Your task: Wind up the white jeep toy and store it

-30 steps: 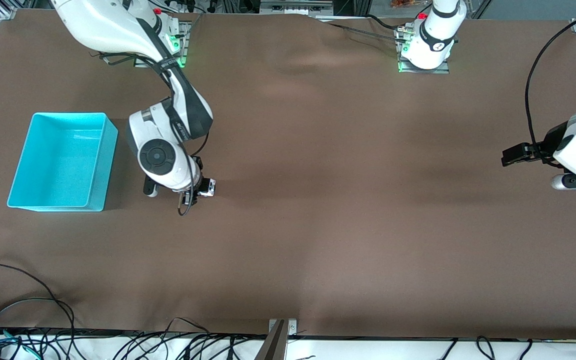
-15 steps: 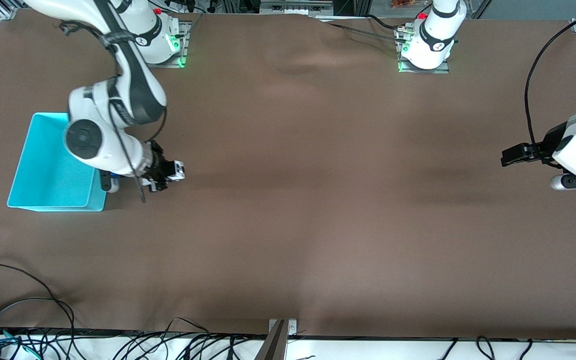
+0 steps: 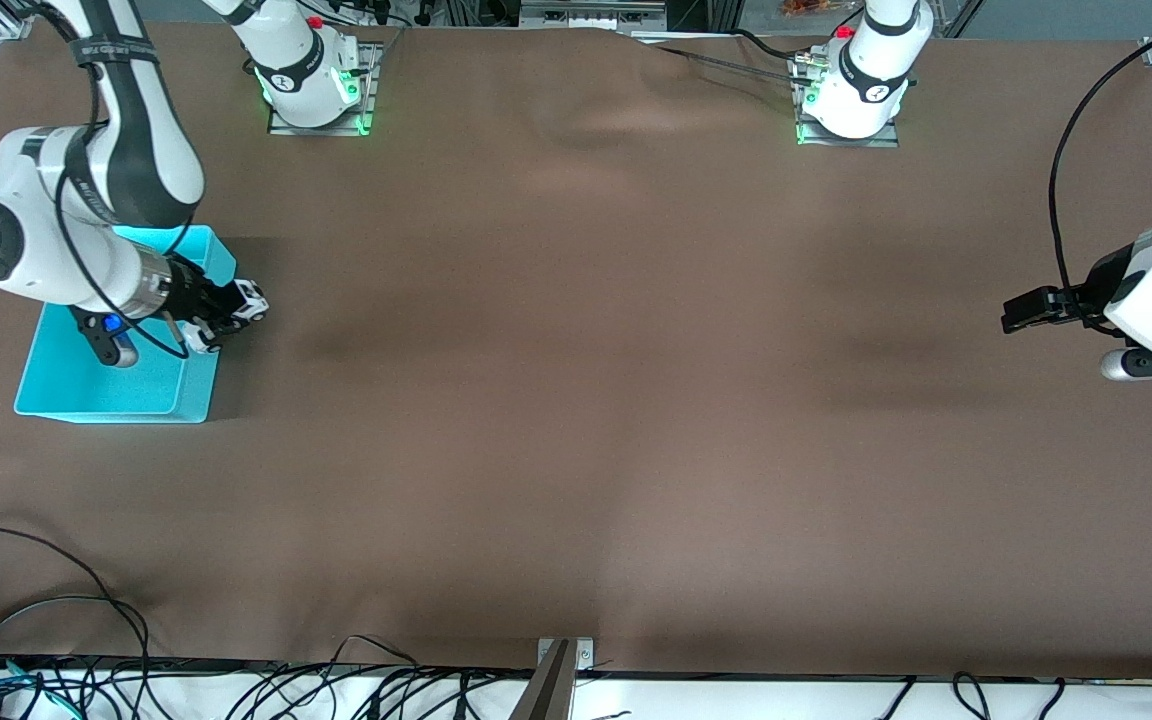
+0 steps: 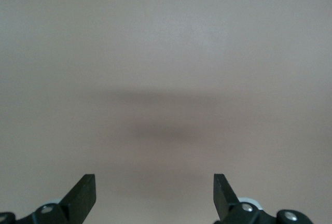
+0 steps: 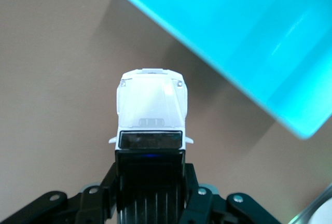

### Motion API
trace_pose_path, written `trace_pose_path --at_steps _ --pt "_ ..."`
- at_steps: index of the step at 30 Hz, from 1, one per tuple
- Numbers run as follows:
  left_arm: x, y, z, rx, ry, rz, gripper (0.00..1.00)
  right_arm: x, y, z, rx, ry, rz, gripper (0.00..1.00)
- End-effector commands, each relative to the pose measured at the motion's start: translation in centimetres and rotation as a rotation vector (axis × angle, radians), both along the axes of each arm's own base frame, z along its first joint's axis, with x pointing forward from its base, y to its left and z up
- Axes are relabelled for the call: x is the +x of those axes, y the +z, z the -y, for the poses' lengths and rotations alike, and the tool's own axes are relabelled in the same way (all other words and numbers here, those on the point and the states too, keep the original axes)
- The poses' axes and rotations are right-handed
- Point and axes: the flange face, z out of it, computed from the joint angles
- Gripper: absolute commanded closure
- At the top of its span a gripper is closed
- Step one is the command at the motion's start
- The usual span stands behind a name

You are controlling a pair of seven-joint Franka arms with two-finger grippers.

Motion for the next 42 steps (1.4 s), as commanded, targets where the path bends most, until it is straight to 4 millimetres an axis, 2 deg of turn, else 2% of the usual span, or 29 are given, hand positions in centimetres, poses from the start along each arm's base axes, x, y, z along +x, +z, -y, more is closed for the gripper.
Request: trace_pose_path --at_steps 1,7,18,24,32,35,42 --pt "0.1 0.2 0.1 -0.018 -0.004 0.007 0.00 -2.4 -0.1 5.3 0.060 0.130 -0.003 1.00" --pt "0.1 0.1 0.1 -0.018 -0.004 0.005 0.00 -3.5 -0.4 10.7 0.084 0.250 0.002 1.00" --pt "0.2 0.2 0.1 -0.018 -0.004 0.007 0.00 -5.7 -3.2 17.2 0.101 0.400 -0.036 1.00" --pt "0.2 0.0 0.1 -0.018 -0.004 0.005 0.00 -5.9 -6.0 18.5 0.078 0.421 -0.020 1.00" --pt "0.2 0.0 0.1 -0.018 -0.004 0.005 0.00 -6.0 -9.4 19.1 0.049 0.457 -0.005 1.00" --pt "0.2 0.0 0.1 -0.018 -0.004 0.005 0.00 -6.3 -9.9 20.2 0.046 0.472 0.002 1.00" --pt "0.2 0.0 0.1 -0.018 -0.004 0.005 0.00 -6.4 -11.7 20.9 0.038 0.503 -0.002 1.00"
